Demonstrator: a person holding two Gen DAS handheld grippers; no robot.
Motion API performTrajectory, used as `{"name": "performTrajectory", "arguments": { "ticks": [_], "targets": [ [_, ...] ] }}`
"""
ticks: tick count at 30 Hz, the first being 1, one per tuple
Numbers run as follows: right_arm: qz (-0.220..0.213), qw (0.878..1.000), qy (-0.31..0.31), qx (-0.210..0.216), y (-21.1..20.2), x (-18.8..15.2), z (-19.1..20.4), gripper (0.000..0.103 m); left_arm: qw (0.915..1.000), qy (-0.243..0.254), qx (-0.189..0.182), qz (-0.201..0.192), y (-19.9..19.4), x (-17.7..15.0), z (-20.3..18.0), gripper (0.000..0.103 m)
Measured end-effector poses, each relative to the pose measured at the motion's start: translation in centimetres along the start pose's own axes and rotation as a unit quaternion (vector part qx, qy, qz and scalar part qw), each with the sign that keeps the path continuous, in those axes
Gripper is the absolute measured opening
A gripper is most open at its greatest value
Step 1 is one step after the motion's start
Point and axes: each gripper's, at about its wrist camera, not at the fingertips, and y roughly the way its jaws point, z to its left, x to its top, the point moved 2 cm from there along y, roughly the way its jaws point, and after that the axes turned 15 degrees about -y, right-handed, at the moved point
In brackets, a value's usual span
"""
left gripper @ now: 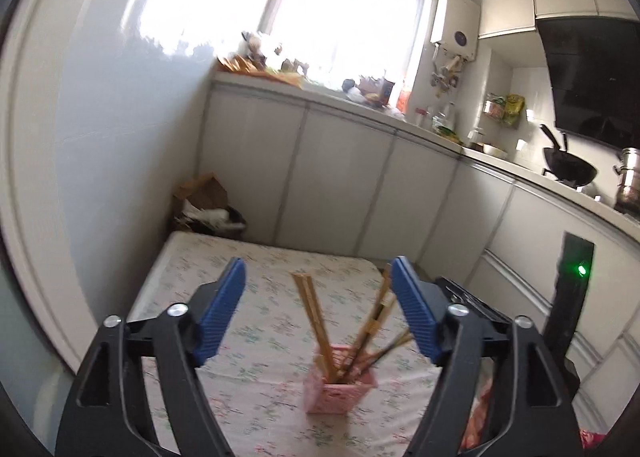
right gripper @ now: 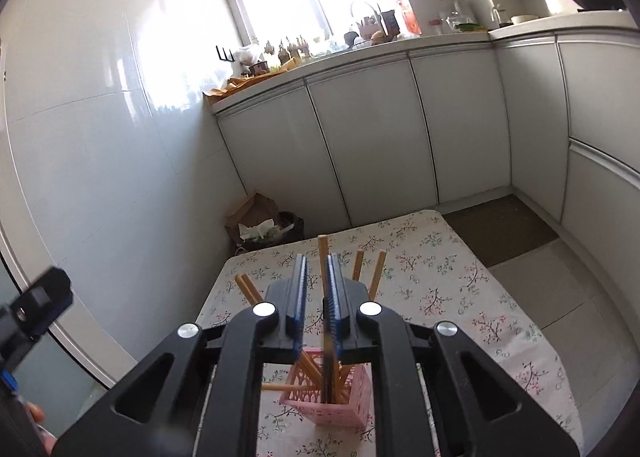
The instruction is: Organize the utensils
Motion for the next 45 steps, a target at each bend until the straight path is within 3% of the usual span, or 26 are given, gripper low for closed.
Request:
{"name": "performTrajectory", "arguments": {
  "ticks": [1, 2, 5, 7, 10, 16, 18, 22, 25, 30, 45],
  "targets": [
    [-0.007, 1.0, 0.001, -0.004, -0.7, 0.1, 0.0, 0.038, 0.9997, 0.007, 0.013, -0.018, -0.7, 0.2, -0.1, 0.088],
    [-0.015, 1.0, 0.001, -0.011, -1.8, 0.4, 0.0, 0.042, 0.999, 0.014, 0.026, -0.035, -1.5, 0.4, -0.4, 0.097],
    [-0.023, 0.999, -0.009, -0.038, -4.4, 0.8, 0.2, 0.045, 0.9946, 0.035, 0.064, -0.073, -3.7, 0.5, -1.6, 0.096],
    [-0.028, 0.997, -0.015, -0.071, -6.8, 0.6, 0.2, 0.055, 0.9914, 0.044, 0.089, -0.085, -4.9, 0.1, -2.3, 0.096],
    [-0.041, 0.992, -0.02, -0.119, -10.5, 0.0, 0.2, 0.077, 0.9911, 0.042, 0.101, -0.075, -6.4, -0.6, -3.1, 0.096],
    [-0.029, 0.986, -0.036, -0.163, -16.6, -1.8, 0.4, 0.097, 0.9904, 0.04, 0.117, -0.063, -10.1, -2.7, -5.1, 0.096],
    [-0.029, 0.984, -0.017, -0.176, -18.6, -2.4, 0.0, 0.097, 0.9878, 0.053, 0.129, -0.069, -11.3, -3.5, -5.8, 0.096],
    [0.009, 0.98, -0.01, -0.198, -21.4, -3.4, -0.3, 0.097, 0.9723, 0.091, 0.182, -0.115, -14.2, -5.4, -7.6, 0.096],
    [0.025, 0.981, -0.008, -0.192, -23.0, -4.3, 0.2, 0.097, 0.9677, 0.111, 0.184, -0.131, -16.0, -6.8, -8.3, 0.096],
    [0.034, 0.98, -0.016, -0.198, -25.3, -6.1, 0.8, 0.097, 0.9783, 0.077, 0.168, -0.094, -18.1, -7.4, -7.9, 0.096],
    [0.034, 0.978, -0.02, -0.205, -29.3, -8.5, 2.0, 0.097, 0.9867, 0.069, 0.145, -0.025, -20.2, -9.6, -8.2, 0.096]
  ]
}}
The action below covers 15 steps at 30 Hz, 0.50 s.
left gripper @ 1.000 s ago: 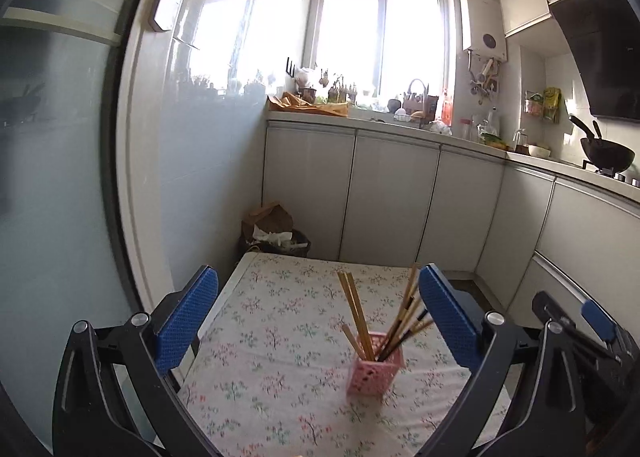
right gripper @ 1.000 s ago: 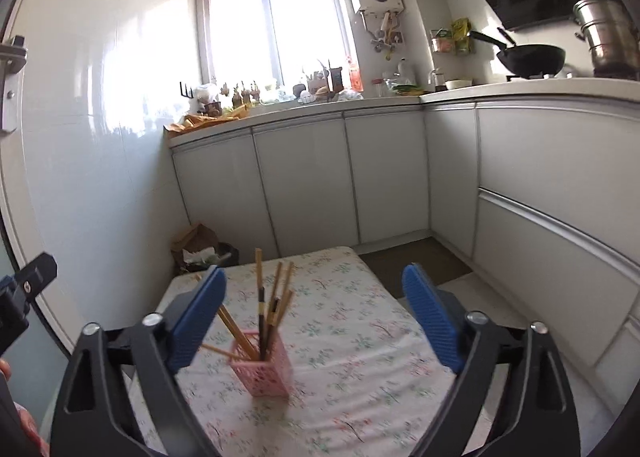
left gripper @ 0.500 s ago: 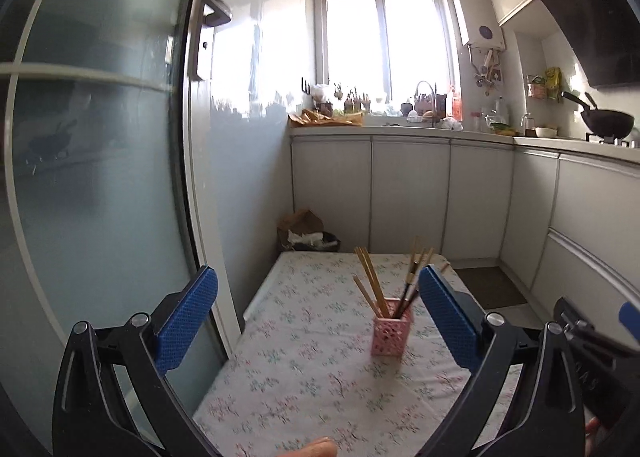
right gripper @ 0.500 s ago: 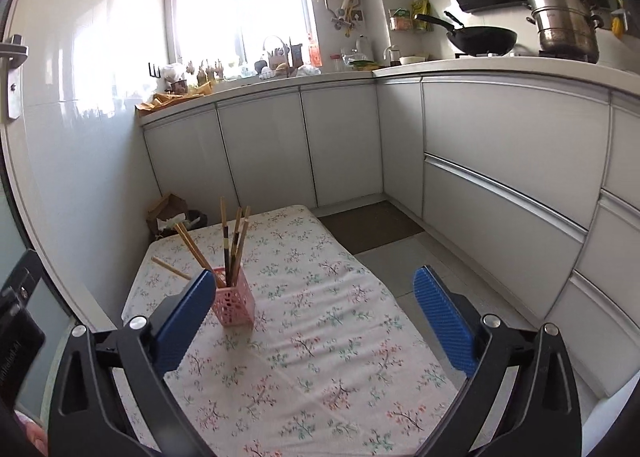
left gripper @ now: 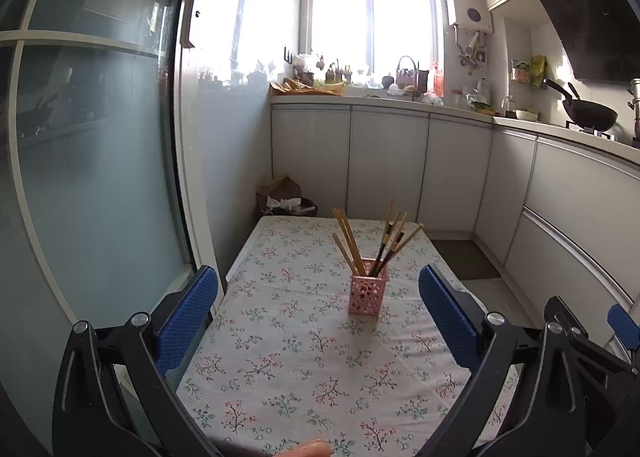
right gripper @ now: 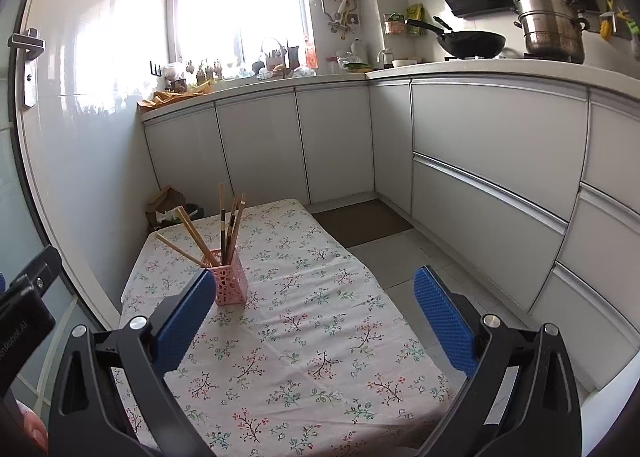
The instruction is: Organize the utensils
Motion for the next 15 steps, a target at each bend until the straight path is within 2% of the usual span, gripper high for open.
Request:
{"name": "performTrajectory", "arguments": {
  "ticks": [15],
  "targets": [
    [0.012, 1.0, 0.003, 0.01, -0.11, -0.4, -0.36, 0.097, 0.9994, -0.005, -0.004, 0.035, 0.63, -0.69, 0.22, 0.096]
  ]
}}
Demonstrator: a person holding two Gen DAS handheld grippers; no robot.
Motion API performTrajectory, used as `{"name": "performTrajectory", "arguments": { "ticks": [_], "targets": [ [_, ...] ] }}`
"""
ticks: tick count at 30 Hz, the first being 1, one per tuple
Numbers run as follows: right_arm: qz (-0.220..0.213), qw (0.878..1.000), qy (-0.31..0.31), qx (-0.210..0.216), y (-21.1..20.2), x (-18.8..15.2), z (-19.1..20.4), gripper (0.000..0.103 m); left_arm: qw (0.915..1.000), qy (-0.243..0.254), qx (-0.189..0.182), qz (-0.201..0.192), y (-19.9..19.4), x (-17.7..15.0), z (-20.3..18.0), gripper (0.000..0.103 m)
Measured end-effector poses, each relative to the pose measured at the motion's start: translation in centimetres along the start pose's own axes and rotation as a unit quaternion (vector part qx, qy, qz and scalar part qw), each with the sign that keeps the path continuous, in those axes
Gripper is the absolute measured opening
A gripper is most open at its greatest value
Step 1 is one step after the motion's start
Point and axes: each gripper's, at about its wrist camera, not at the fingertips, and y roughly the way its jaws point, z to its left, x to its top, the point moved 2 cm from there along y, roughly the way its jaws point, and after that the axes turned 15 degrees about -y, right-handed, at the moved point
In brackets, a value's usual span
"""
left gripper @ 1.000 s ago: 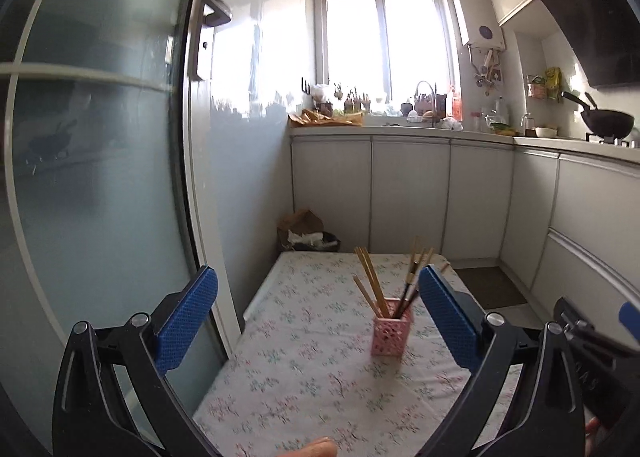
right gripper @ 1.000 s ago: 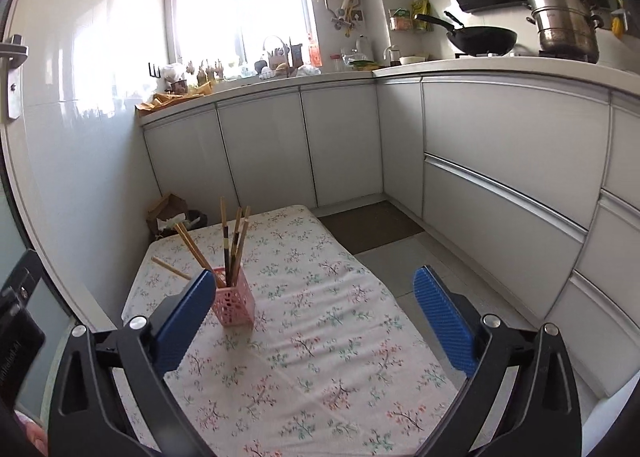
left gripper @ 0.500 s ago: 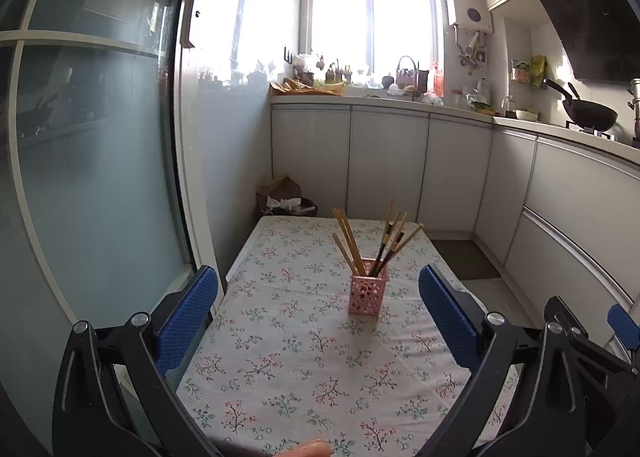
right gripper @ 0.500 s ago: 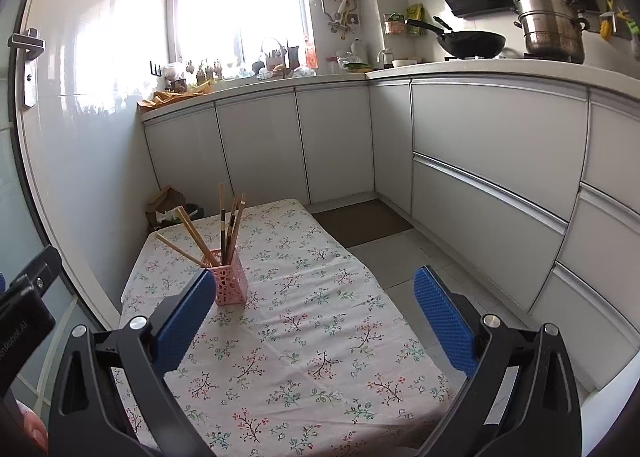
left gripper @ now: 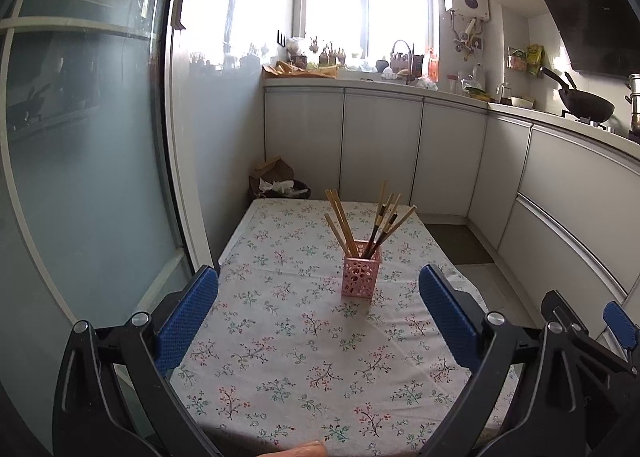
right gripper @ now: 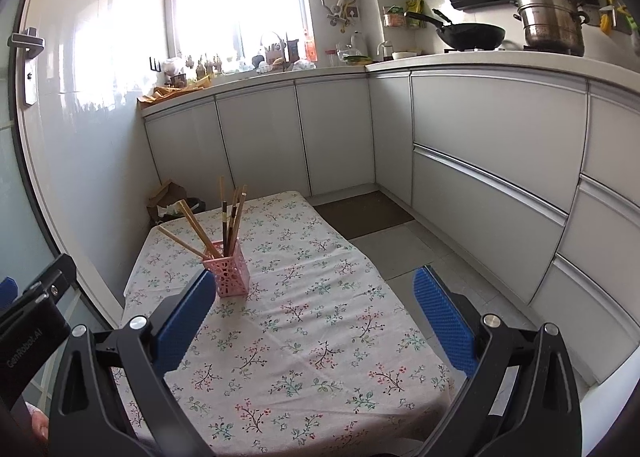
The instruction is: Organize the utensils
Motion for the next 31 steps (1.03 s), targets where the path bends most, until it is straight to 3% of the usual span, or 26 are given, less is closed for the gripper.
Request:
{"name": "performTrajectory", "arguments": {
  "ticks": [4, 7, 23, 31],
  "targets": [
    [0.002, 1.0, 0.002, 0.005, 0.0, -0.1, -0.2, 0.097, 0.9994, -0.016, -0.027, 0.015, 0.4, -0.4, 0.3, 0.096],
    [0.001, 1.0, 0.004, 0.007, 0.0, 0.0, -0.3, 0.097, 0.9989, -0.01, -0.019, 0.041, 1.2, -0.6, 0.1, 0.096],
    [0.0, 1.0, 0.006, 0.017, -0.2, 0.0, -0.3, 0.097, 0.9998, 0.004, 0.019, 0.0, 0.6, -0.9, 0.2, 0.096],
    [-0.002, 1.0, 0.006, 0.013, -0.1, 0.0, -0.5, 0.097, 0.9997, 0.002, 0.013, 0.019, 0.7, -0.7, 0.2, 0.096]
  ]
}}
